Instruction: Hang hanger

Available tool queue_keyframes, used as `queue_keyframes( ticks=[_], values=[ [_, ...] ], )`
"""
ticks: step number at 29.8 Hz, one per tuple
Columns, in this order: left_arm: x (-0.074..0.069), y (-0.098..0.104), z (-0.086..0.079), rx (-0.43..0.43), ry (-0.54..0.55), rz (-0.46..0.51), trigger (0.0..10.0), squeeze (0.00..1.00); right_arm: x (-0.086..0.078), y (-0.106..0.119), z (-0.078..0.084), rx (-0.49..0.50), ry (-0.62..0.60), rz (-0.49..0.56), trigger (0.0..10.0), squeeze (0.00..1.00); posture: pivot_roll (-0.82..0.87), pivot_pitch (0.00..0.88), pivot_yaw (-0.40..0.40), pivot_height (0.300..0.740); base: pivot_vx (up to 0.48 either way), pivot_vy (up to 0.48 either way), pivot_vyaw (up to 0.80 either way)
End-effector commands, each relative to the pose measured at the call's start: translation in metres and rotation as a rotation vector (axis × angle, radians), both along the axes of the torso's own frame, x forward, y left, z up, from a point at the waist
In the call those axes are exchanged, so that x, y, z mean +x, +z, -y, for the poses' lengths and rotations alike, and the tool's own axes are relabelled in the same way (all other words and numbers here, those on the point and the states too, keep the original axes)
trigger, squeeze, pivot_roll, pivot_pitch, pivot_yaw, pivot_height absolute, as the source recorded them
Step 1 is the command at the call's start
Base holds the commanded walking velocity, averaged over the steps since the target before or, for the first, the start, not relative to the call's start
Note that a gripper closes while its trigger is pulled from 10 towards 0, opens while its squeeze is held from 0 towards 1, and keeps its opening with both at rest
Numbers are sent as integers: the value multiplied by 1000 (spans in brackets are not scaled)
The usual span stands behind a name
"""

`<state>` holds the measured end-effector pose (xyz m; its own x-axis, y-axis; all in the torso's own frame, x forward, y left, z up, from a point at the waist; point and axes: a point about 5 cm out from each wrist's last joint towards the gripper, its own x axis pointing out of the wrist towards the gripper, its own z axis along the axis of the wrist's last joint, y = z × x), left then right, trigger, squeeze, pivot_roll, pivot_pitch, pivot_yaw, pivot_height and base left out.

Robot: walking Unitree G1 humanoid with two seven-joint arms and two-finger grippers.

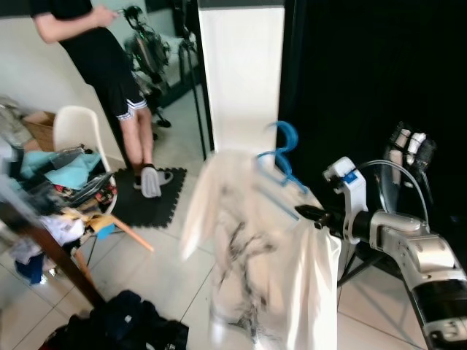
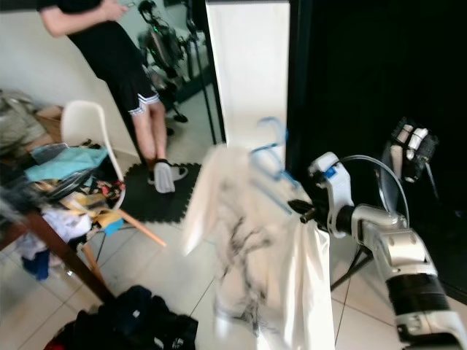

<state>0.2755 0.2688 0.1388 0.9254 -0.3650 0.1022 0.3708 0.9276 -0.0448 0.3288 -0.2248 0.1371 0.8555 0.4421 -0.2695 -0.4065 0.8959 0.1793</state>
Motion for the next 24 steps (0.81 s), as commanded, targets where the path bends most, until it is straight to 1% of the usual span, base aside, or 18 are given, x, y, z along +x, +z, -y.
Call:
queue_keyframes(
  ticks=[1, 2, 3, 5, 6, 7, 8, 9, 10, 12, 14, 16, 17, 18, 19, 20, 22, 24],
  values=[
    [-9, -36, 19, 2, 117, -117, 10000, 0, -6, -15, 13, 78, -205, 1, 10000, 0, -104, 0, 42, 736, 0, 0, -694],
    [-9, -36, 19, 2, 117, -117, 10000, 0, -6, -15, 13, 78, -205, 1, 10000, 0, -104, 0, 42, 736, 0, 0, -694],
    [-20, -54, 35, -37, 172, -153, 10000, 0, -14, -24, 17, 137, -307, -7, 10000, 0, -107, 0, 36, 736, 0, 0, -788],
    [-20, -54, 35, -37, 172, -153, 10000, 0, -14, -24, 17, 137, -307, -7, 10000, 0, -107, 0, 36, 736, 0, 0, -788],
    [-29, -62, 45, -98, 219, -168, 10000, 0, -24, -29, 19, 168, -375, -4, 10000, 0, -101, 0, 27, 736, 0, 0, -788],
    [-29, -62, 45, -98, 219, -168, 10000, 0, -24, -29, 19, 168, -375, -4, 10000, 0, -101, 0, 27, 736, 0, 0, -788],
    [-34, -63, 48, -125, 249, -169, 10000, 0, -34, -32, 20, 144, -422, -5, 10000, 0, -104, 0, 23, 736, 0, 0, -788],
    [-36, -61, 49, -129, 262, -164, 10000, 0, -41, -34, 20, 110, -452, -7, 10000, 0, -104, 0, 20, 736, 0, 0, -788],
    [-36, -61, 49, -129, 262, -164, 10000, 0, -41, -34, 20, 110, -452, -7, 10000, 0, -104, 0, 20, 736, 0, 0, -788],
    [-35, -54, 48, -99, 264, -154, 10000, 0, -49, -33, 19, 22, -496, -5, 10000, 0, -106, 0, 20, 736, 0, 0, -788],
    [-36, -47, 60, -74, 250, -129, 10000, 0, -55, -31, 17, -39, -559, 13, 10000, 0, -120, 0, 19, 736, 0, 0, -788],
    [-39, -41, 74, -72, 238, -114, 10000, 0, -60, -30, 13, -68, -596, 33, 10000, 0, -129, 0, 22, 736, 0, 0, -788],
    [-39, -41, 74, -72, 238, -114, 10000, 0, -60, -30, 13, -68, -596, 33, 10000, 0, -129, 0, 22, 736, 0, 0, -788],
    [-43, -38, 89, -85, 219, -111, 10000, 0, -67, -29, 7, -65, -620, 43, 10000, 0, -136, 0, 24, 736, 0, 0, -788],
    [-44, -37, 96, -92, 211, -111, 10000, 0, -70, -28, 4, -55, -633, 45, 10000, 0, -137, 0, 25, 736, 0, 0, -788],
    [-44, -37, 96, -92, 211, -111, 10000, 0, -70, -28, 4, -55, -633, 45, 10000, 0, -137, 0, 25, 736, 0, 0, -788],
    [-47, -38, 107, -101, 181, -131, 10000, 0, -75, -28, -3, -37, -641, 49, 10000, 0, -140, 0, 27, 736, 0, 0, -788],
    [-49, -37, 111, -111, 193, -131, 10000, 0, -81, -25, -17, -43, -617, 68, 10000, 0, -140, 0, 32, 736, 0, 0, -788]
  ],
)
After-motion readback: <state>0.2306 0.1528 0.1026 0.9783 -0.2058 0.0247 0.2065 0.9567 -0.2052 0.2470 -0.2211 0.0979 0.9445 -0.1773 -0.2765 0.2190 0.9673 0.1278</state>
